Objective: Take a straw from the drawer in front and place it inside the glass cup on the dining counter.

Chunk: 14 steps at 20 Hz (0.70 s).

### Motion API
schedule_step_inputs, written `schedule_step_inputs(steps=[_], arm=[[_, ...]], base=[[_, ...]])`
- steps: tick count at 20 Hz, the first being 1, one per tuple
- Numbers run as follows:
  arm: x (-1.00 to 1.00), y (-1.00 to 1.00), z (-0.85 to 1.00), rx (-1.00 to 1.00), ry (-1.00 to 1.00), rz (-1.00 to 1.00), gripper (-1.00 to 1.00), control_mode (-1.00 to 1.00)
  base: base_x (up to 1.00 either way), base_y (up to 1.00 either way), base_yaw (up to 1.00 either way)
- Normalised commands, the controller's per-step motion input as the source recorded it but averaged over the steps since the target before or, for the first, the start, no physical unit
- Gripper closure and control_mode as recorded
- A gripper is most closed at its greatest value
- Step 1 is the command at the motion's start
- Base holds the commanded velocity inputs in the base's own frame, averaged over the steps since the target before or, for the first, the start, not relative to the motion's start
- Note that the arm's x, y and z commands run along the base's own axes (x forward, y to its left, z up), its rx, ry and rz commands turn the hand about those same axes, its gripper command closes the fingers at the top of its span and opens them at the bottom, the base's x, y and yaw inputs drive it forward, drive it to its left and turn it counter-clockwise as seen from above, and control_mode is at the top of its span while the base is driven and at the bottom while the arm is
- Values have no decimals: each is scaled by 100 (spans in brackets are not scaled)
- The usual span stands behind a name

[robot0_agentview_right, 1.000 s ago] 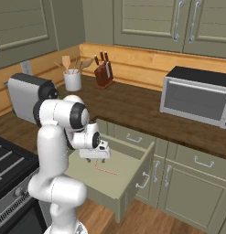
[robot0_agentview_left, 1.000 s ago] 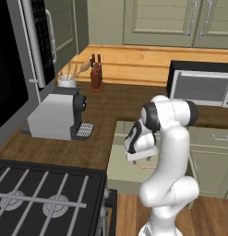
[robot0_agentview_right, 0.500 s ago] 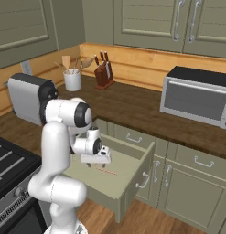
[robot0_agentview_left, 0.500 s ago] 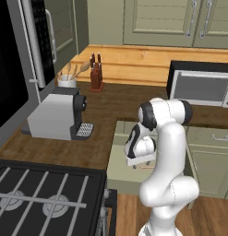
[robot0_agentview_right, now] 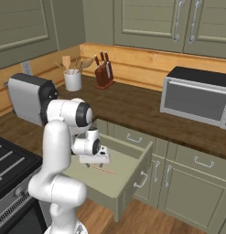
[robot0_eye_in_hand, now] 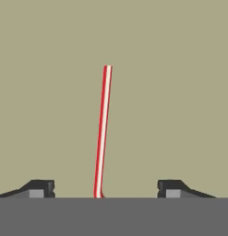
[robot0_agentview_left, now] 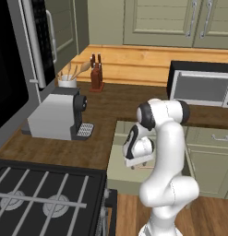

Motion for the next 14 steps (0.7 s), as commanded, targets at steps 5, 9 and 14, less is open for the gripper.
schedule_step_inputs(steps=[5,9,14], arm=[[0,-7,-40,2,0,0,100,-100],[0,-20,-30,4,0,0,100,-100],[0,-20,-13,2,0,0,100,-100]], base=[[0,0,0],[0,0,0],[0,0,0]])
